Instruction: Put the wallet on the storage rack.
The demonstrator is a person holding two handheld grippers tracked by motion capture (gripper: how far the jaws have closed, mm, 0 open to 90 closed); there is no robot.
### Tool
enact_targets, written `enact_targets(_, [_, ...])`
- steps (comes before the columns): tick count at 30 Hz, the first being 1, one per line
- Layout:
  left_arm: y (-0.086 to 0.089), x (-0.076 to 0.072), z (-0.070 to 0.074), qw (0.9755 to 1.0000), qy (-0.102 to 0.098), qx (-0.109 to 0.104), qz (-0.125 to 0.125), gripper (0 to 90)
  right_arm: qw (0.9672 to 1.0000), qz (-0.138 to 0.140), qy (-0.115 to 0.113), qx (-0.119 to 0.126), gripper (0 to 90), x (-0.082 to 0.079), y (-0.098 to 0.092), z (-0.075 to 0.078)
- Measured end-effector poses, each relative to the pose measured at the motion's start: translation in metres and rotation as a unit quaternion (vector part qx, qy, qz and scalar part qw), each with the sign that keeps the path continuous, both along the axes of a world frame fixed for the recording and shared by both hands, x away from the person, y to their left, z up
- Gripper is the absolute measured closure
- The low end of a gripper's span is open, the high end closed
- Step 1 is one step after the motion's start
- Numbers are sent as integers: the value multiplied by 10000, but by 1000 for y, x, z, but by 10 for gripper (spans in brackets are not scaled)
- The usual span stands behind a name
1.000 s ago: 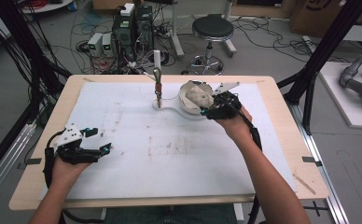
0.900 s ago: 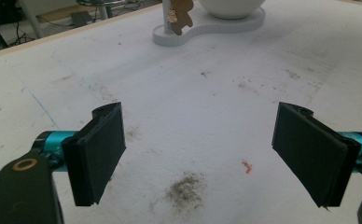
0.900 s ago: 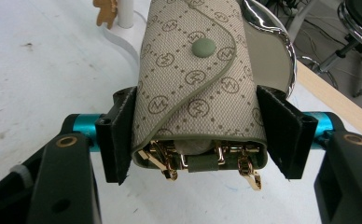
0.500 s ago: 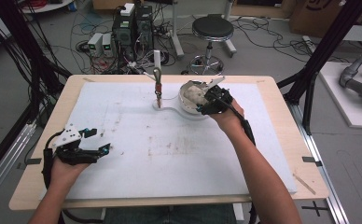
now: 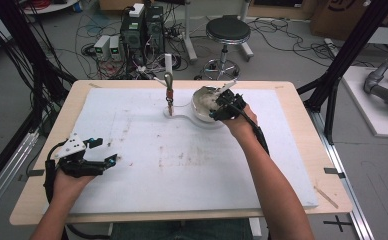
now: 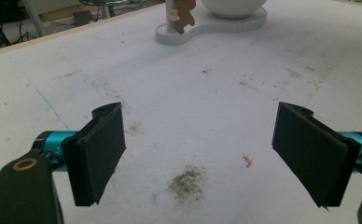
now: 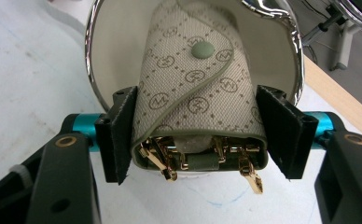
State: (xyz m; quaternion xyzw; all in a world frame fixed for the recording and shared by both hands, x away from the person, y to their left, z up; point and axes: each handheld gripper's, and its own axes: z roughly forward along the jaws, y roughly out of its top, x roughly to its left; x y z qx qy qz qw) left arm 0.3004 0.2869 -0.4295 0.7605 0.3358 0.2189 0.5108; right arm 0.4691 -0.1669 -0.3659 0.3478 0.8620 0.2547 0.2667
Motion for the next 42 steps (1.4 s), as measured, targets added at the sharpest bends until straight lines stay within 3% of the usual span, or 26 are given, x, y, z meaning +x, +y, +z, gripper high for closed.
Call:
enact_targets(6, [0, 0, 0, 10000, -5, 6, 11, 171, 10000, 17, -75, 46, 333, 3, 1, -1])
enact_targets(11, [0, 0, 0, 10000, -10, 5, 5, 171, 9999, -2, -3, 118, 310, 5, 0, -1])
enact_targets(15, [0, 0, 0, 10000, -5, 9, 7, 171, 9998, -26, -38, 209, 213, 2, -4, 2])
enact_targets(19, [0, 0, 0, 10000, -9, 14, -10, 171, 9987, 109, -210, 451, 208, -9, -12, 15])
enact_targets(25, [-2, 0, 1, 10000, -21, 17, -25, 171, 9970, 232, -342, 649, 208, -24, -26, 23])
enact_targets(28, [-3, 1, 1, 10000, -38, 15, -38, 171, 9970, 201, -257, 703, 202, -30, -33, 26])
enact_targets(31, [-3, 1, 1, 10000, -34, 16, -58, 171, 9948, 259, -419, 897, 202, -38, -41, 27])
enact_targets(42, [-7, 4, 2, 9999, -76, -17, -103, 171, 9892, 347, -528, 1323, 202, -61, -58, 24])
